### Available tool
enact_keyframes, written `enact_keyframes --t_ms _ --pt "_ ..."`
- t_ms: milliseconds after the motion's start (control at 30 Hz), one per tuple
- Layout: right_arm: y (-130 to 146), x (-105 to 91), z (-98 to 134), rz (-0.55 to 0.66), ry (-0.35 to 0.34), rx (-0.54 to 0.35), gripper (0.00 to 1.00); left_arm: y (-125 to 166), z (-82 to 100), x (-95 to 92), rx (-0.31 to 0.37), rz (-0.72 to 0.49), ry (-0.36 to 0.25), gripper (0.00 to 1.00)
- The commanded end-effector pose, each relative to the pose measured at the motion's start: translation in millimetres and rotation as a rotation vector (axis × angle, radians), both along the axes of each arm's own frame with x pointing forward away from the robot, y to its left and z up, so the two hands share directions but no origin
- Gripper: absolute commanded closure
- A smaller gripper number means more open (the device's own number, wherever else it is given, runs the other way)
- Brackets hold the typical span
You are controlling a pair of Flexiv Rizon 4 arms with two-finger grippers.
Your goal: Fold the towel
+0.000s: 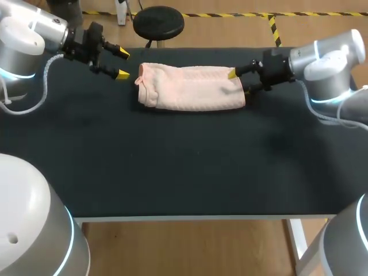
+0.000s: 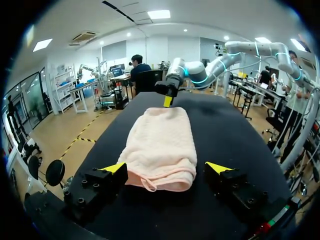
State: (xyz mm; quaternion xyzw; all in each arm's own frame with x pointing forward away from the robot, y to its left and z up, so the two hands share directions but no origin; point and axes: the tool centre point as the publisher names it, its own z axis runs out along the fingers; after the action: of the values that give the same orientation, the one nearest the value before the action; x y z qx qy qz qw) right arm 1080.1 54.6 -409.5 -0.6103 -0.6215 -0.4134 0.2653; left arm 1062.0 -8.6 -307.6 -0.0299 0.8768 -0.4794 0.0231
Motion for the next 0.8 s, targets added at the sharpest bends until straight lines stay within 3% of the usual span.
enact_keyframes --t_ms 33,400,433,467,500,800 --pt "5.4 7.1 -7.7 0.013 0.010 -0.002 0.00 -0.3 -0.6 -0.8 -0.001 0.002 -0.003 0.00" --pt "15.5 10.4 -10.9 0.028 0.024 -0.022 0.02 -0.3 -0.6 -0.8 -0.001 0.002 -0.003 0.00" --pt "15.7 10.5 -10.4 0.024 0.022 -0.029 0.53 -0.3 -0.6 -0.8 -0.001 0.002 -0.003 0.00" --pt "15.8 10.7 -9.8 0.017 0.023 -0.037 0.83 -0.3 -0.6 -0.8 -0.001 0.002 -0.003 0.00" --pt "16.0 10.7 -8.8 0.013 0.022 -0.042 1.00 -0.3 -0.6 -0.8 -0.001 0.002 -0.003 0.00" --pt "36.7 10.3 7.6 -0.048 0.029 -0.111 1.00 -0.3 -0.6 -0.8 -0.001 0.002 -0.003 0.00"
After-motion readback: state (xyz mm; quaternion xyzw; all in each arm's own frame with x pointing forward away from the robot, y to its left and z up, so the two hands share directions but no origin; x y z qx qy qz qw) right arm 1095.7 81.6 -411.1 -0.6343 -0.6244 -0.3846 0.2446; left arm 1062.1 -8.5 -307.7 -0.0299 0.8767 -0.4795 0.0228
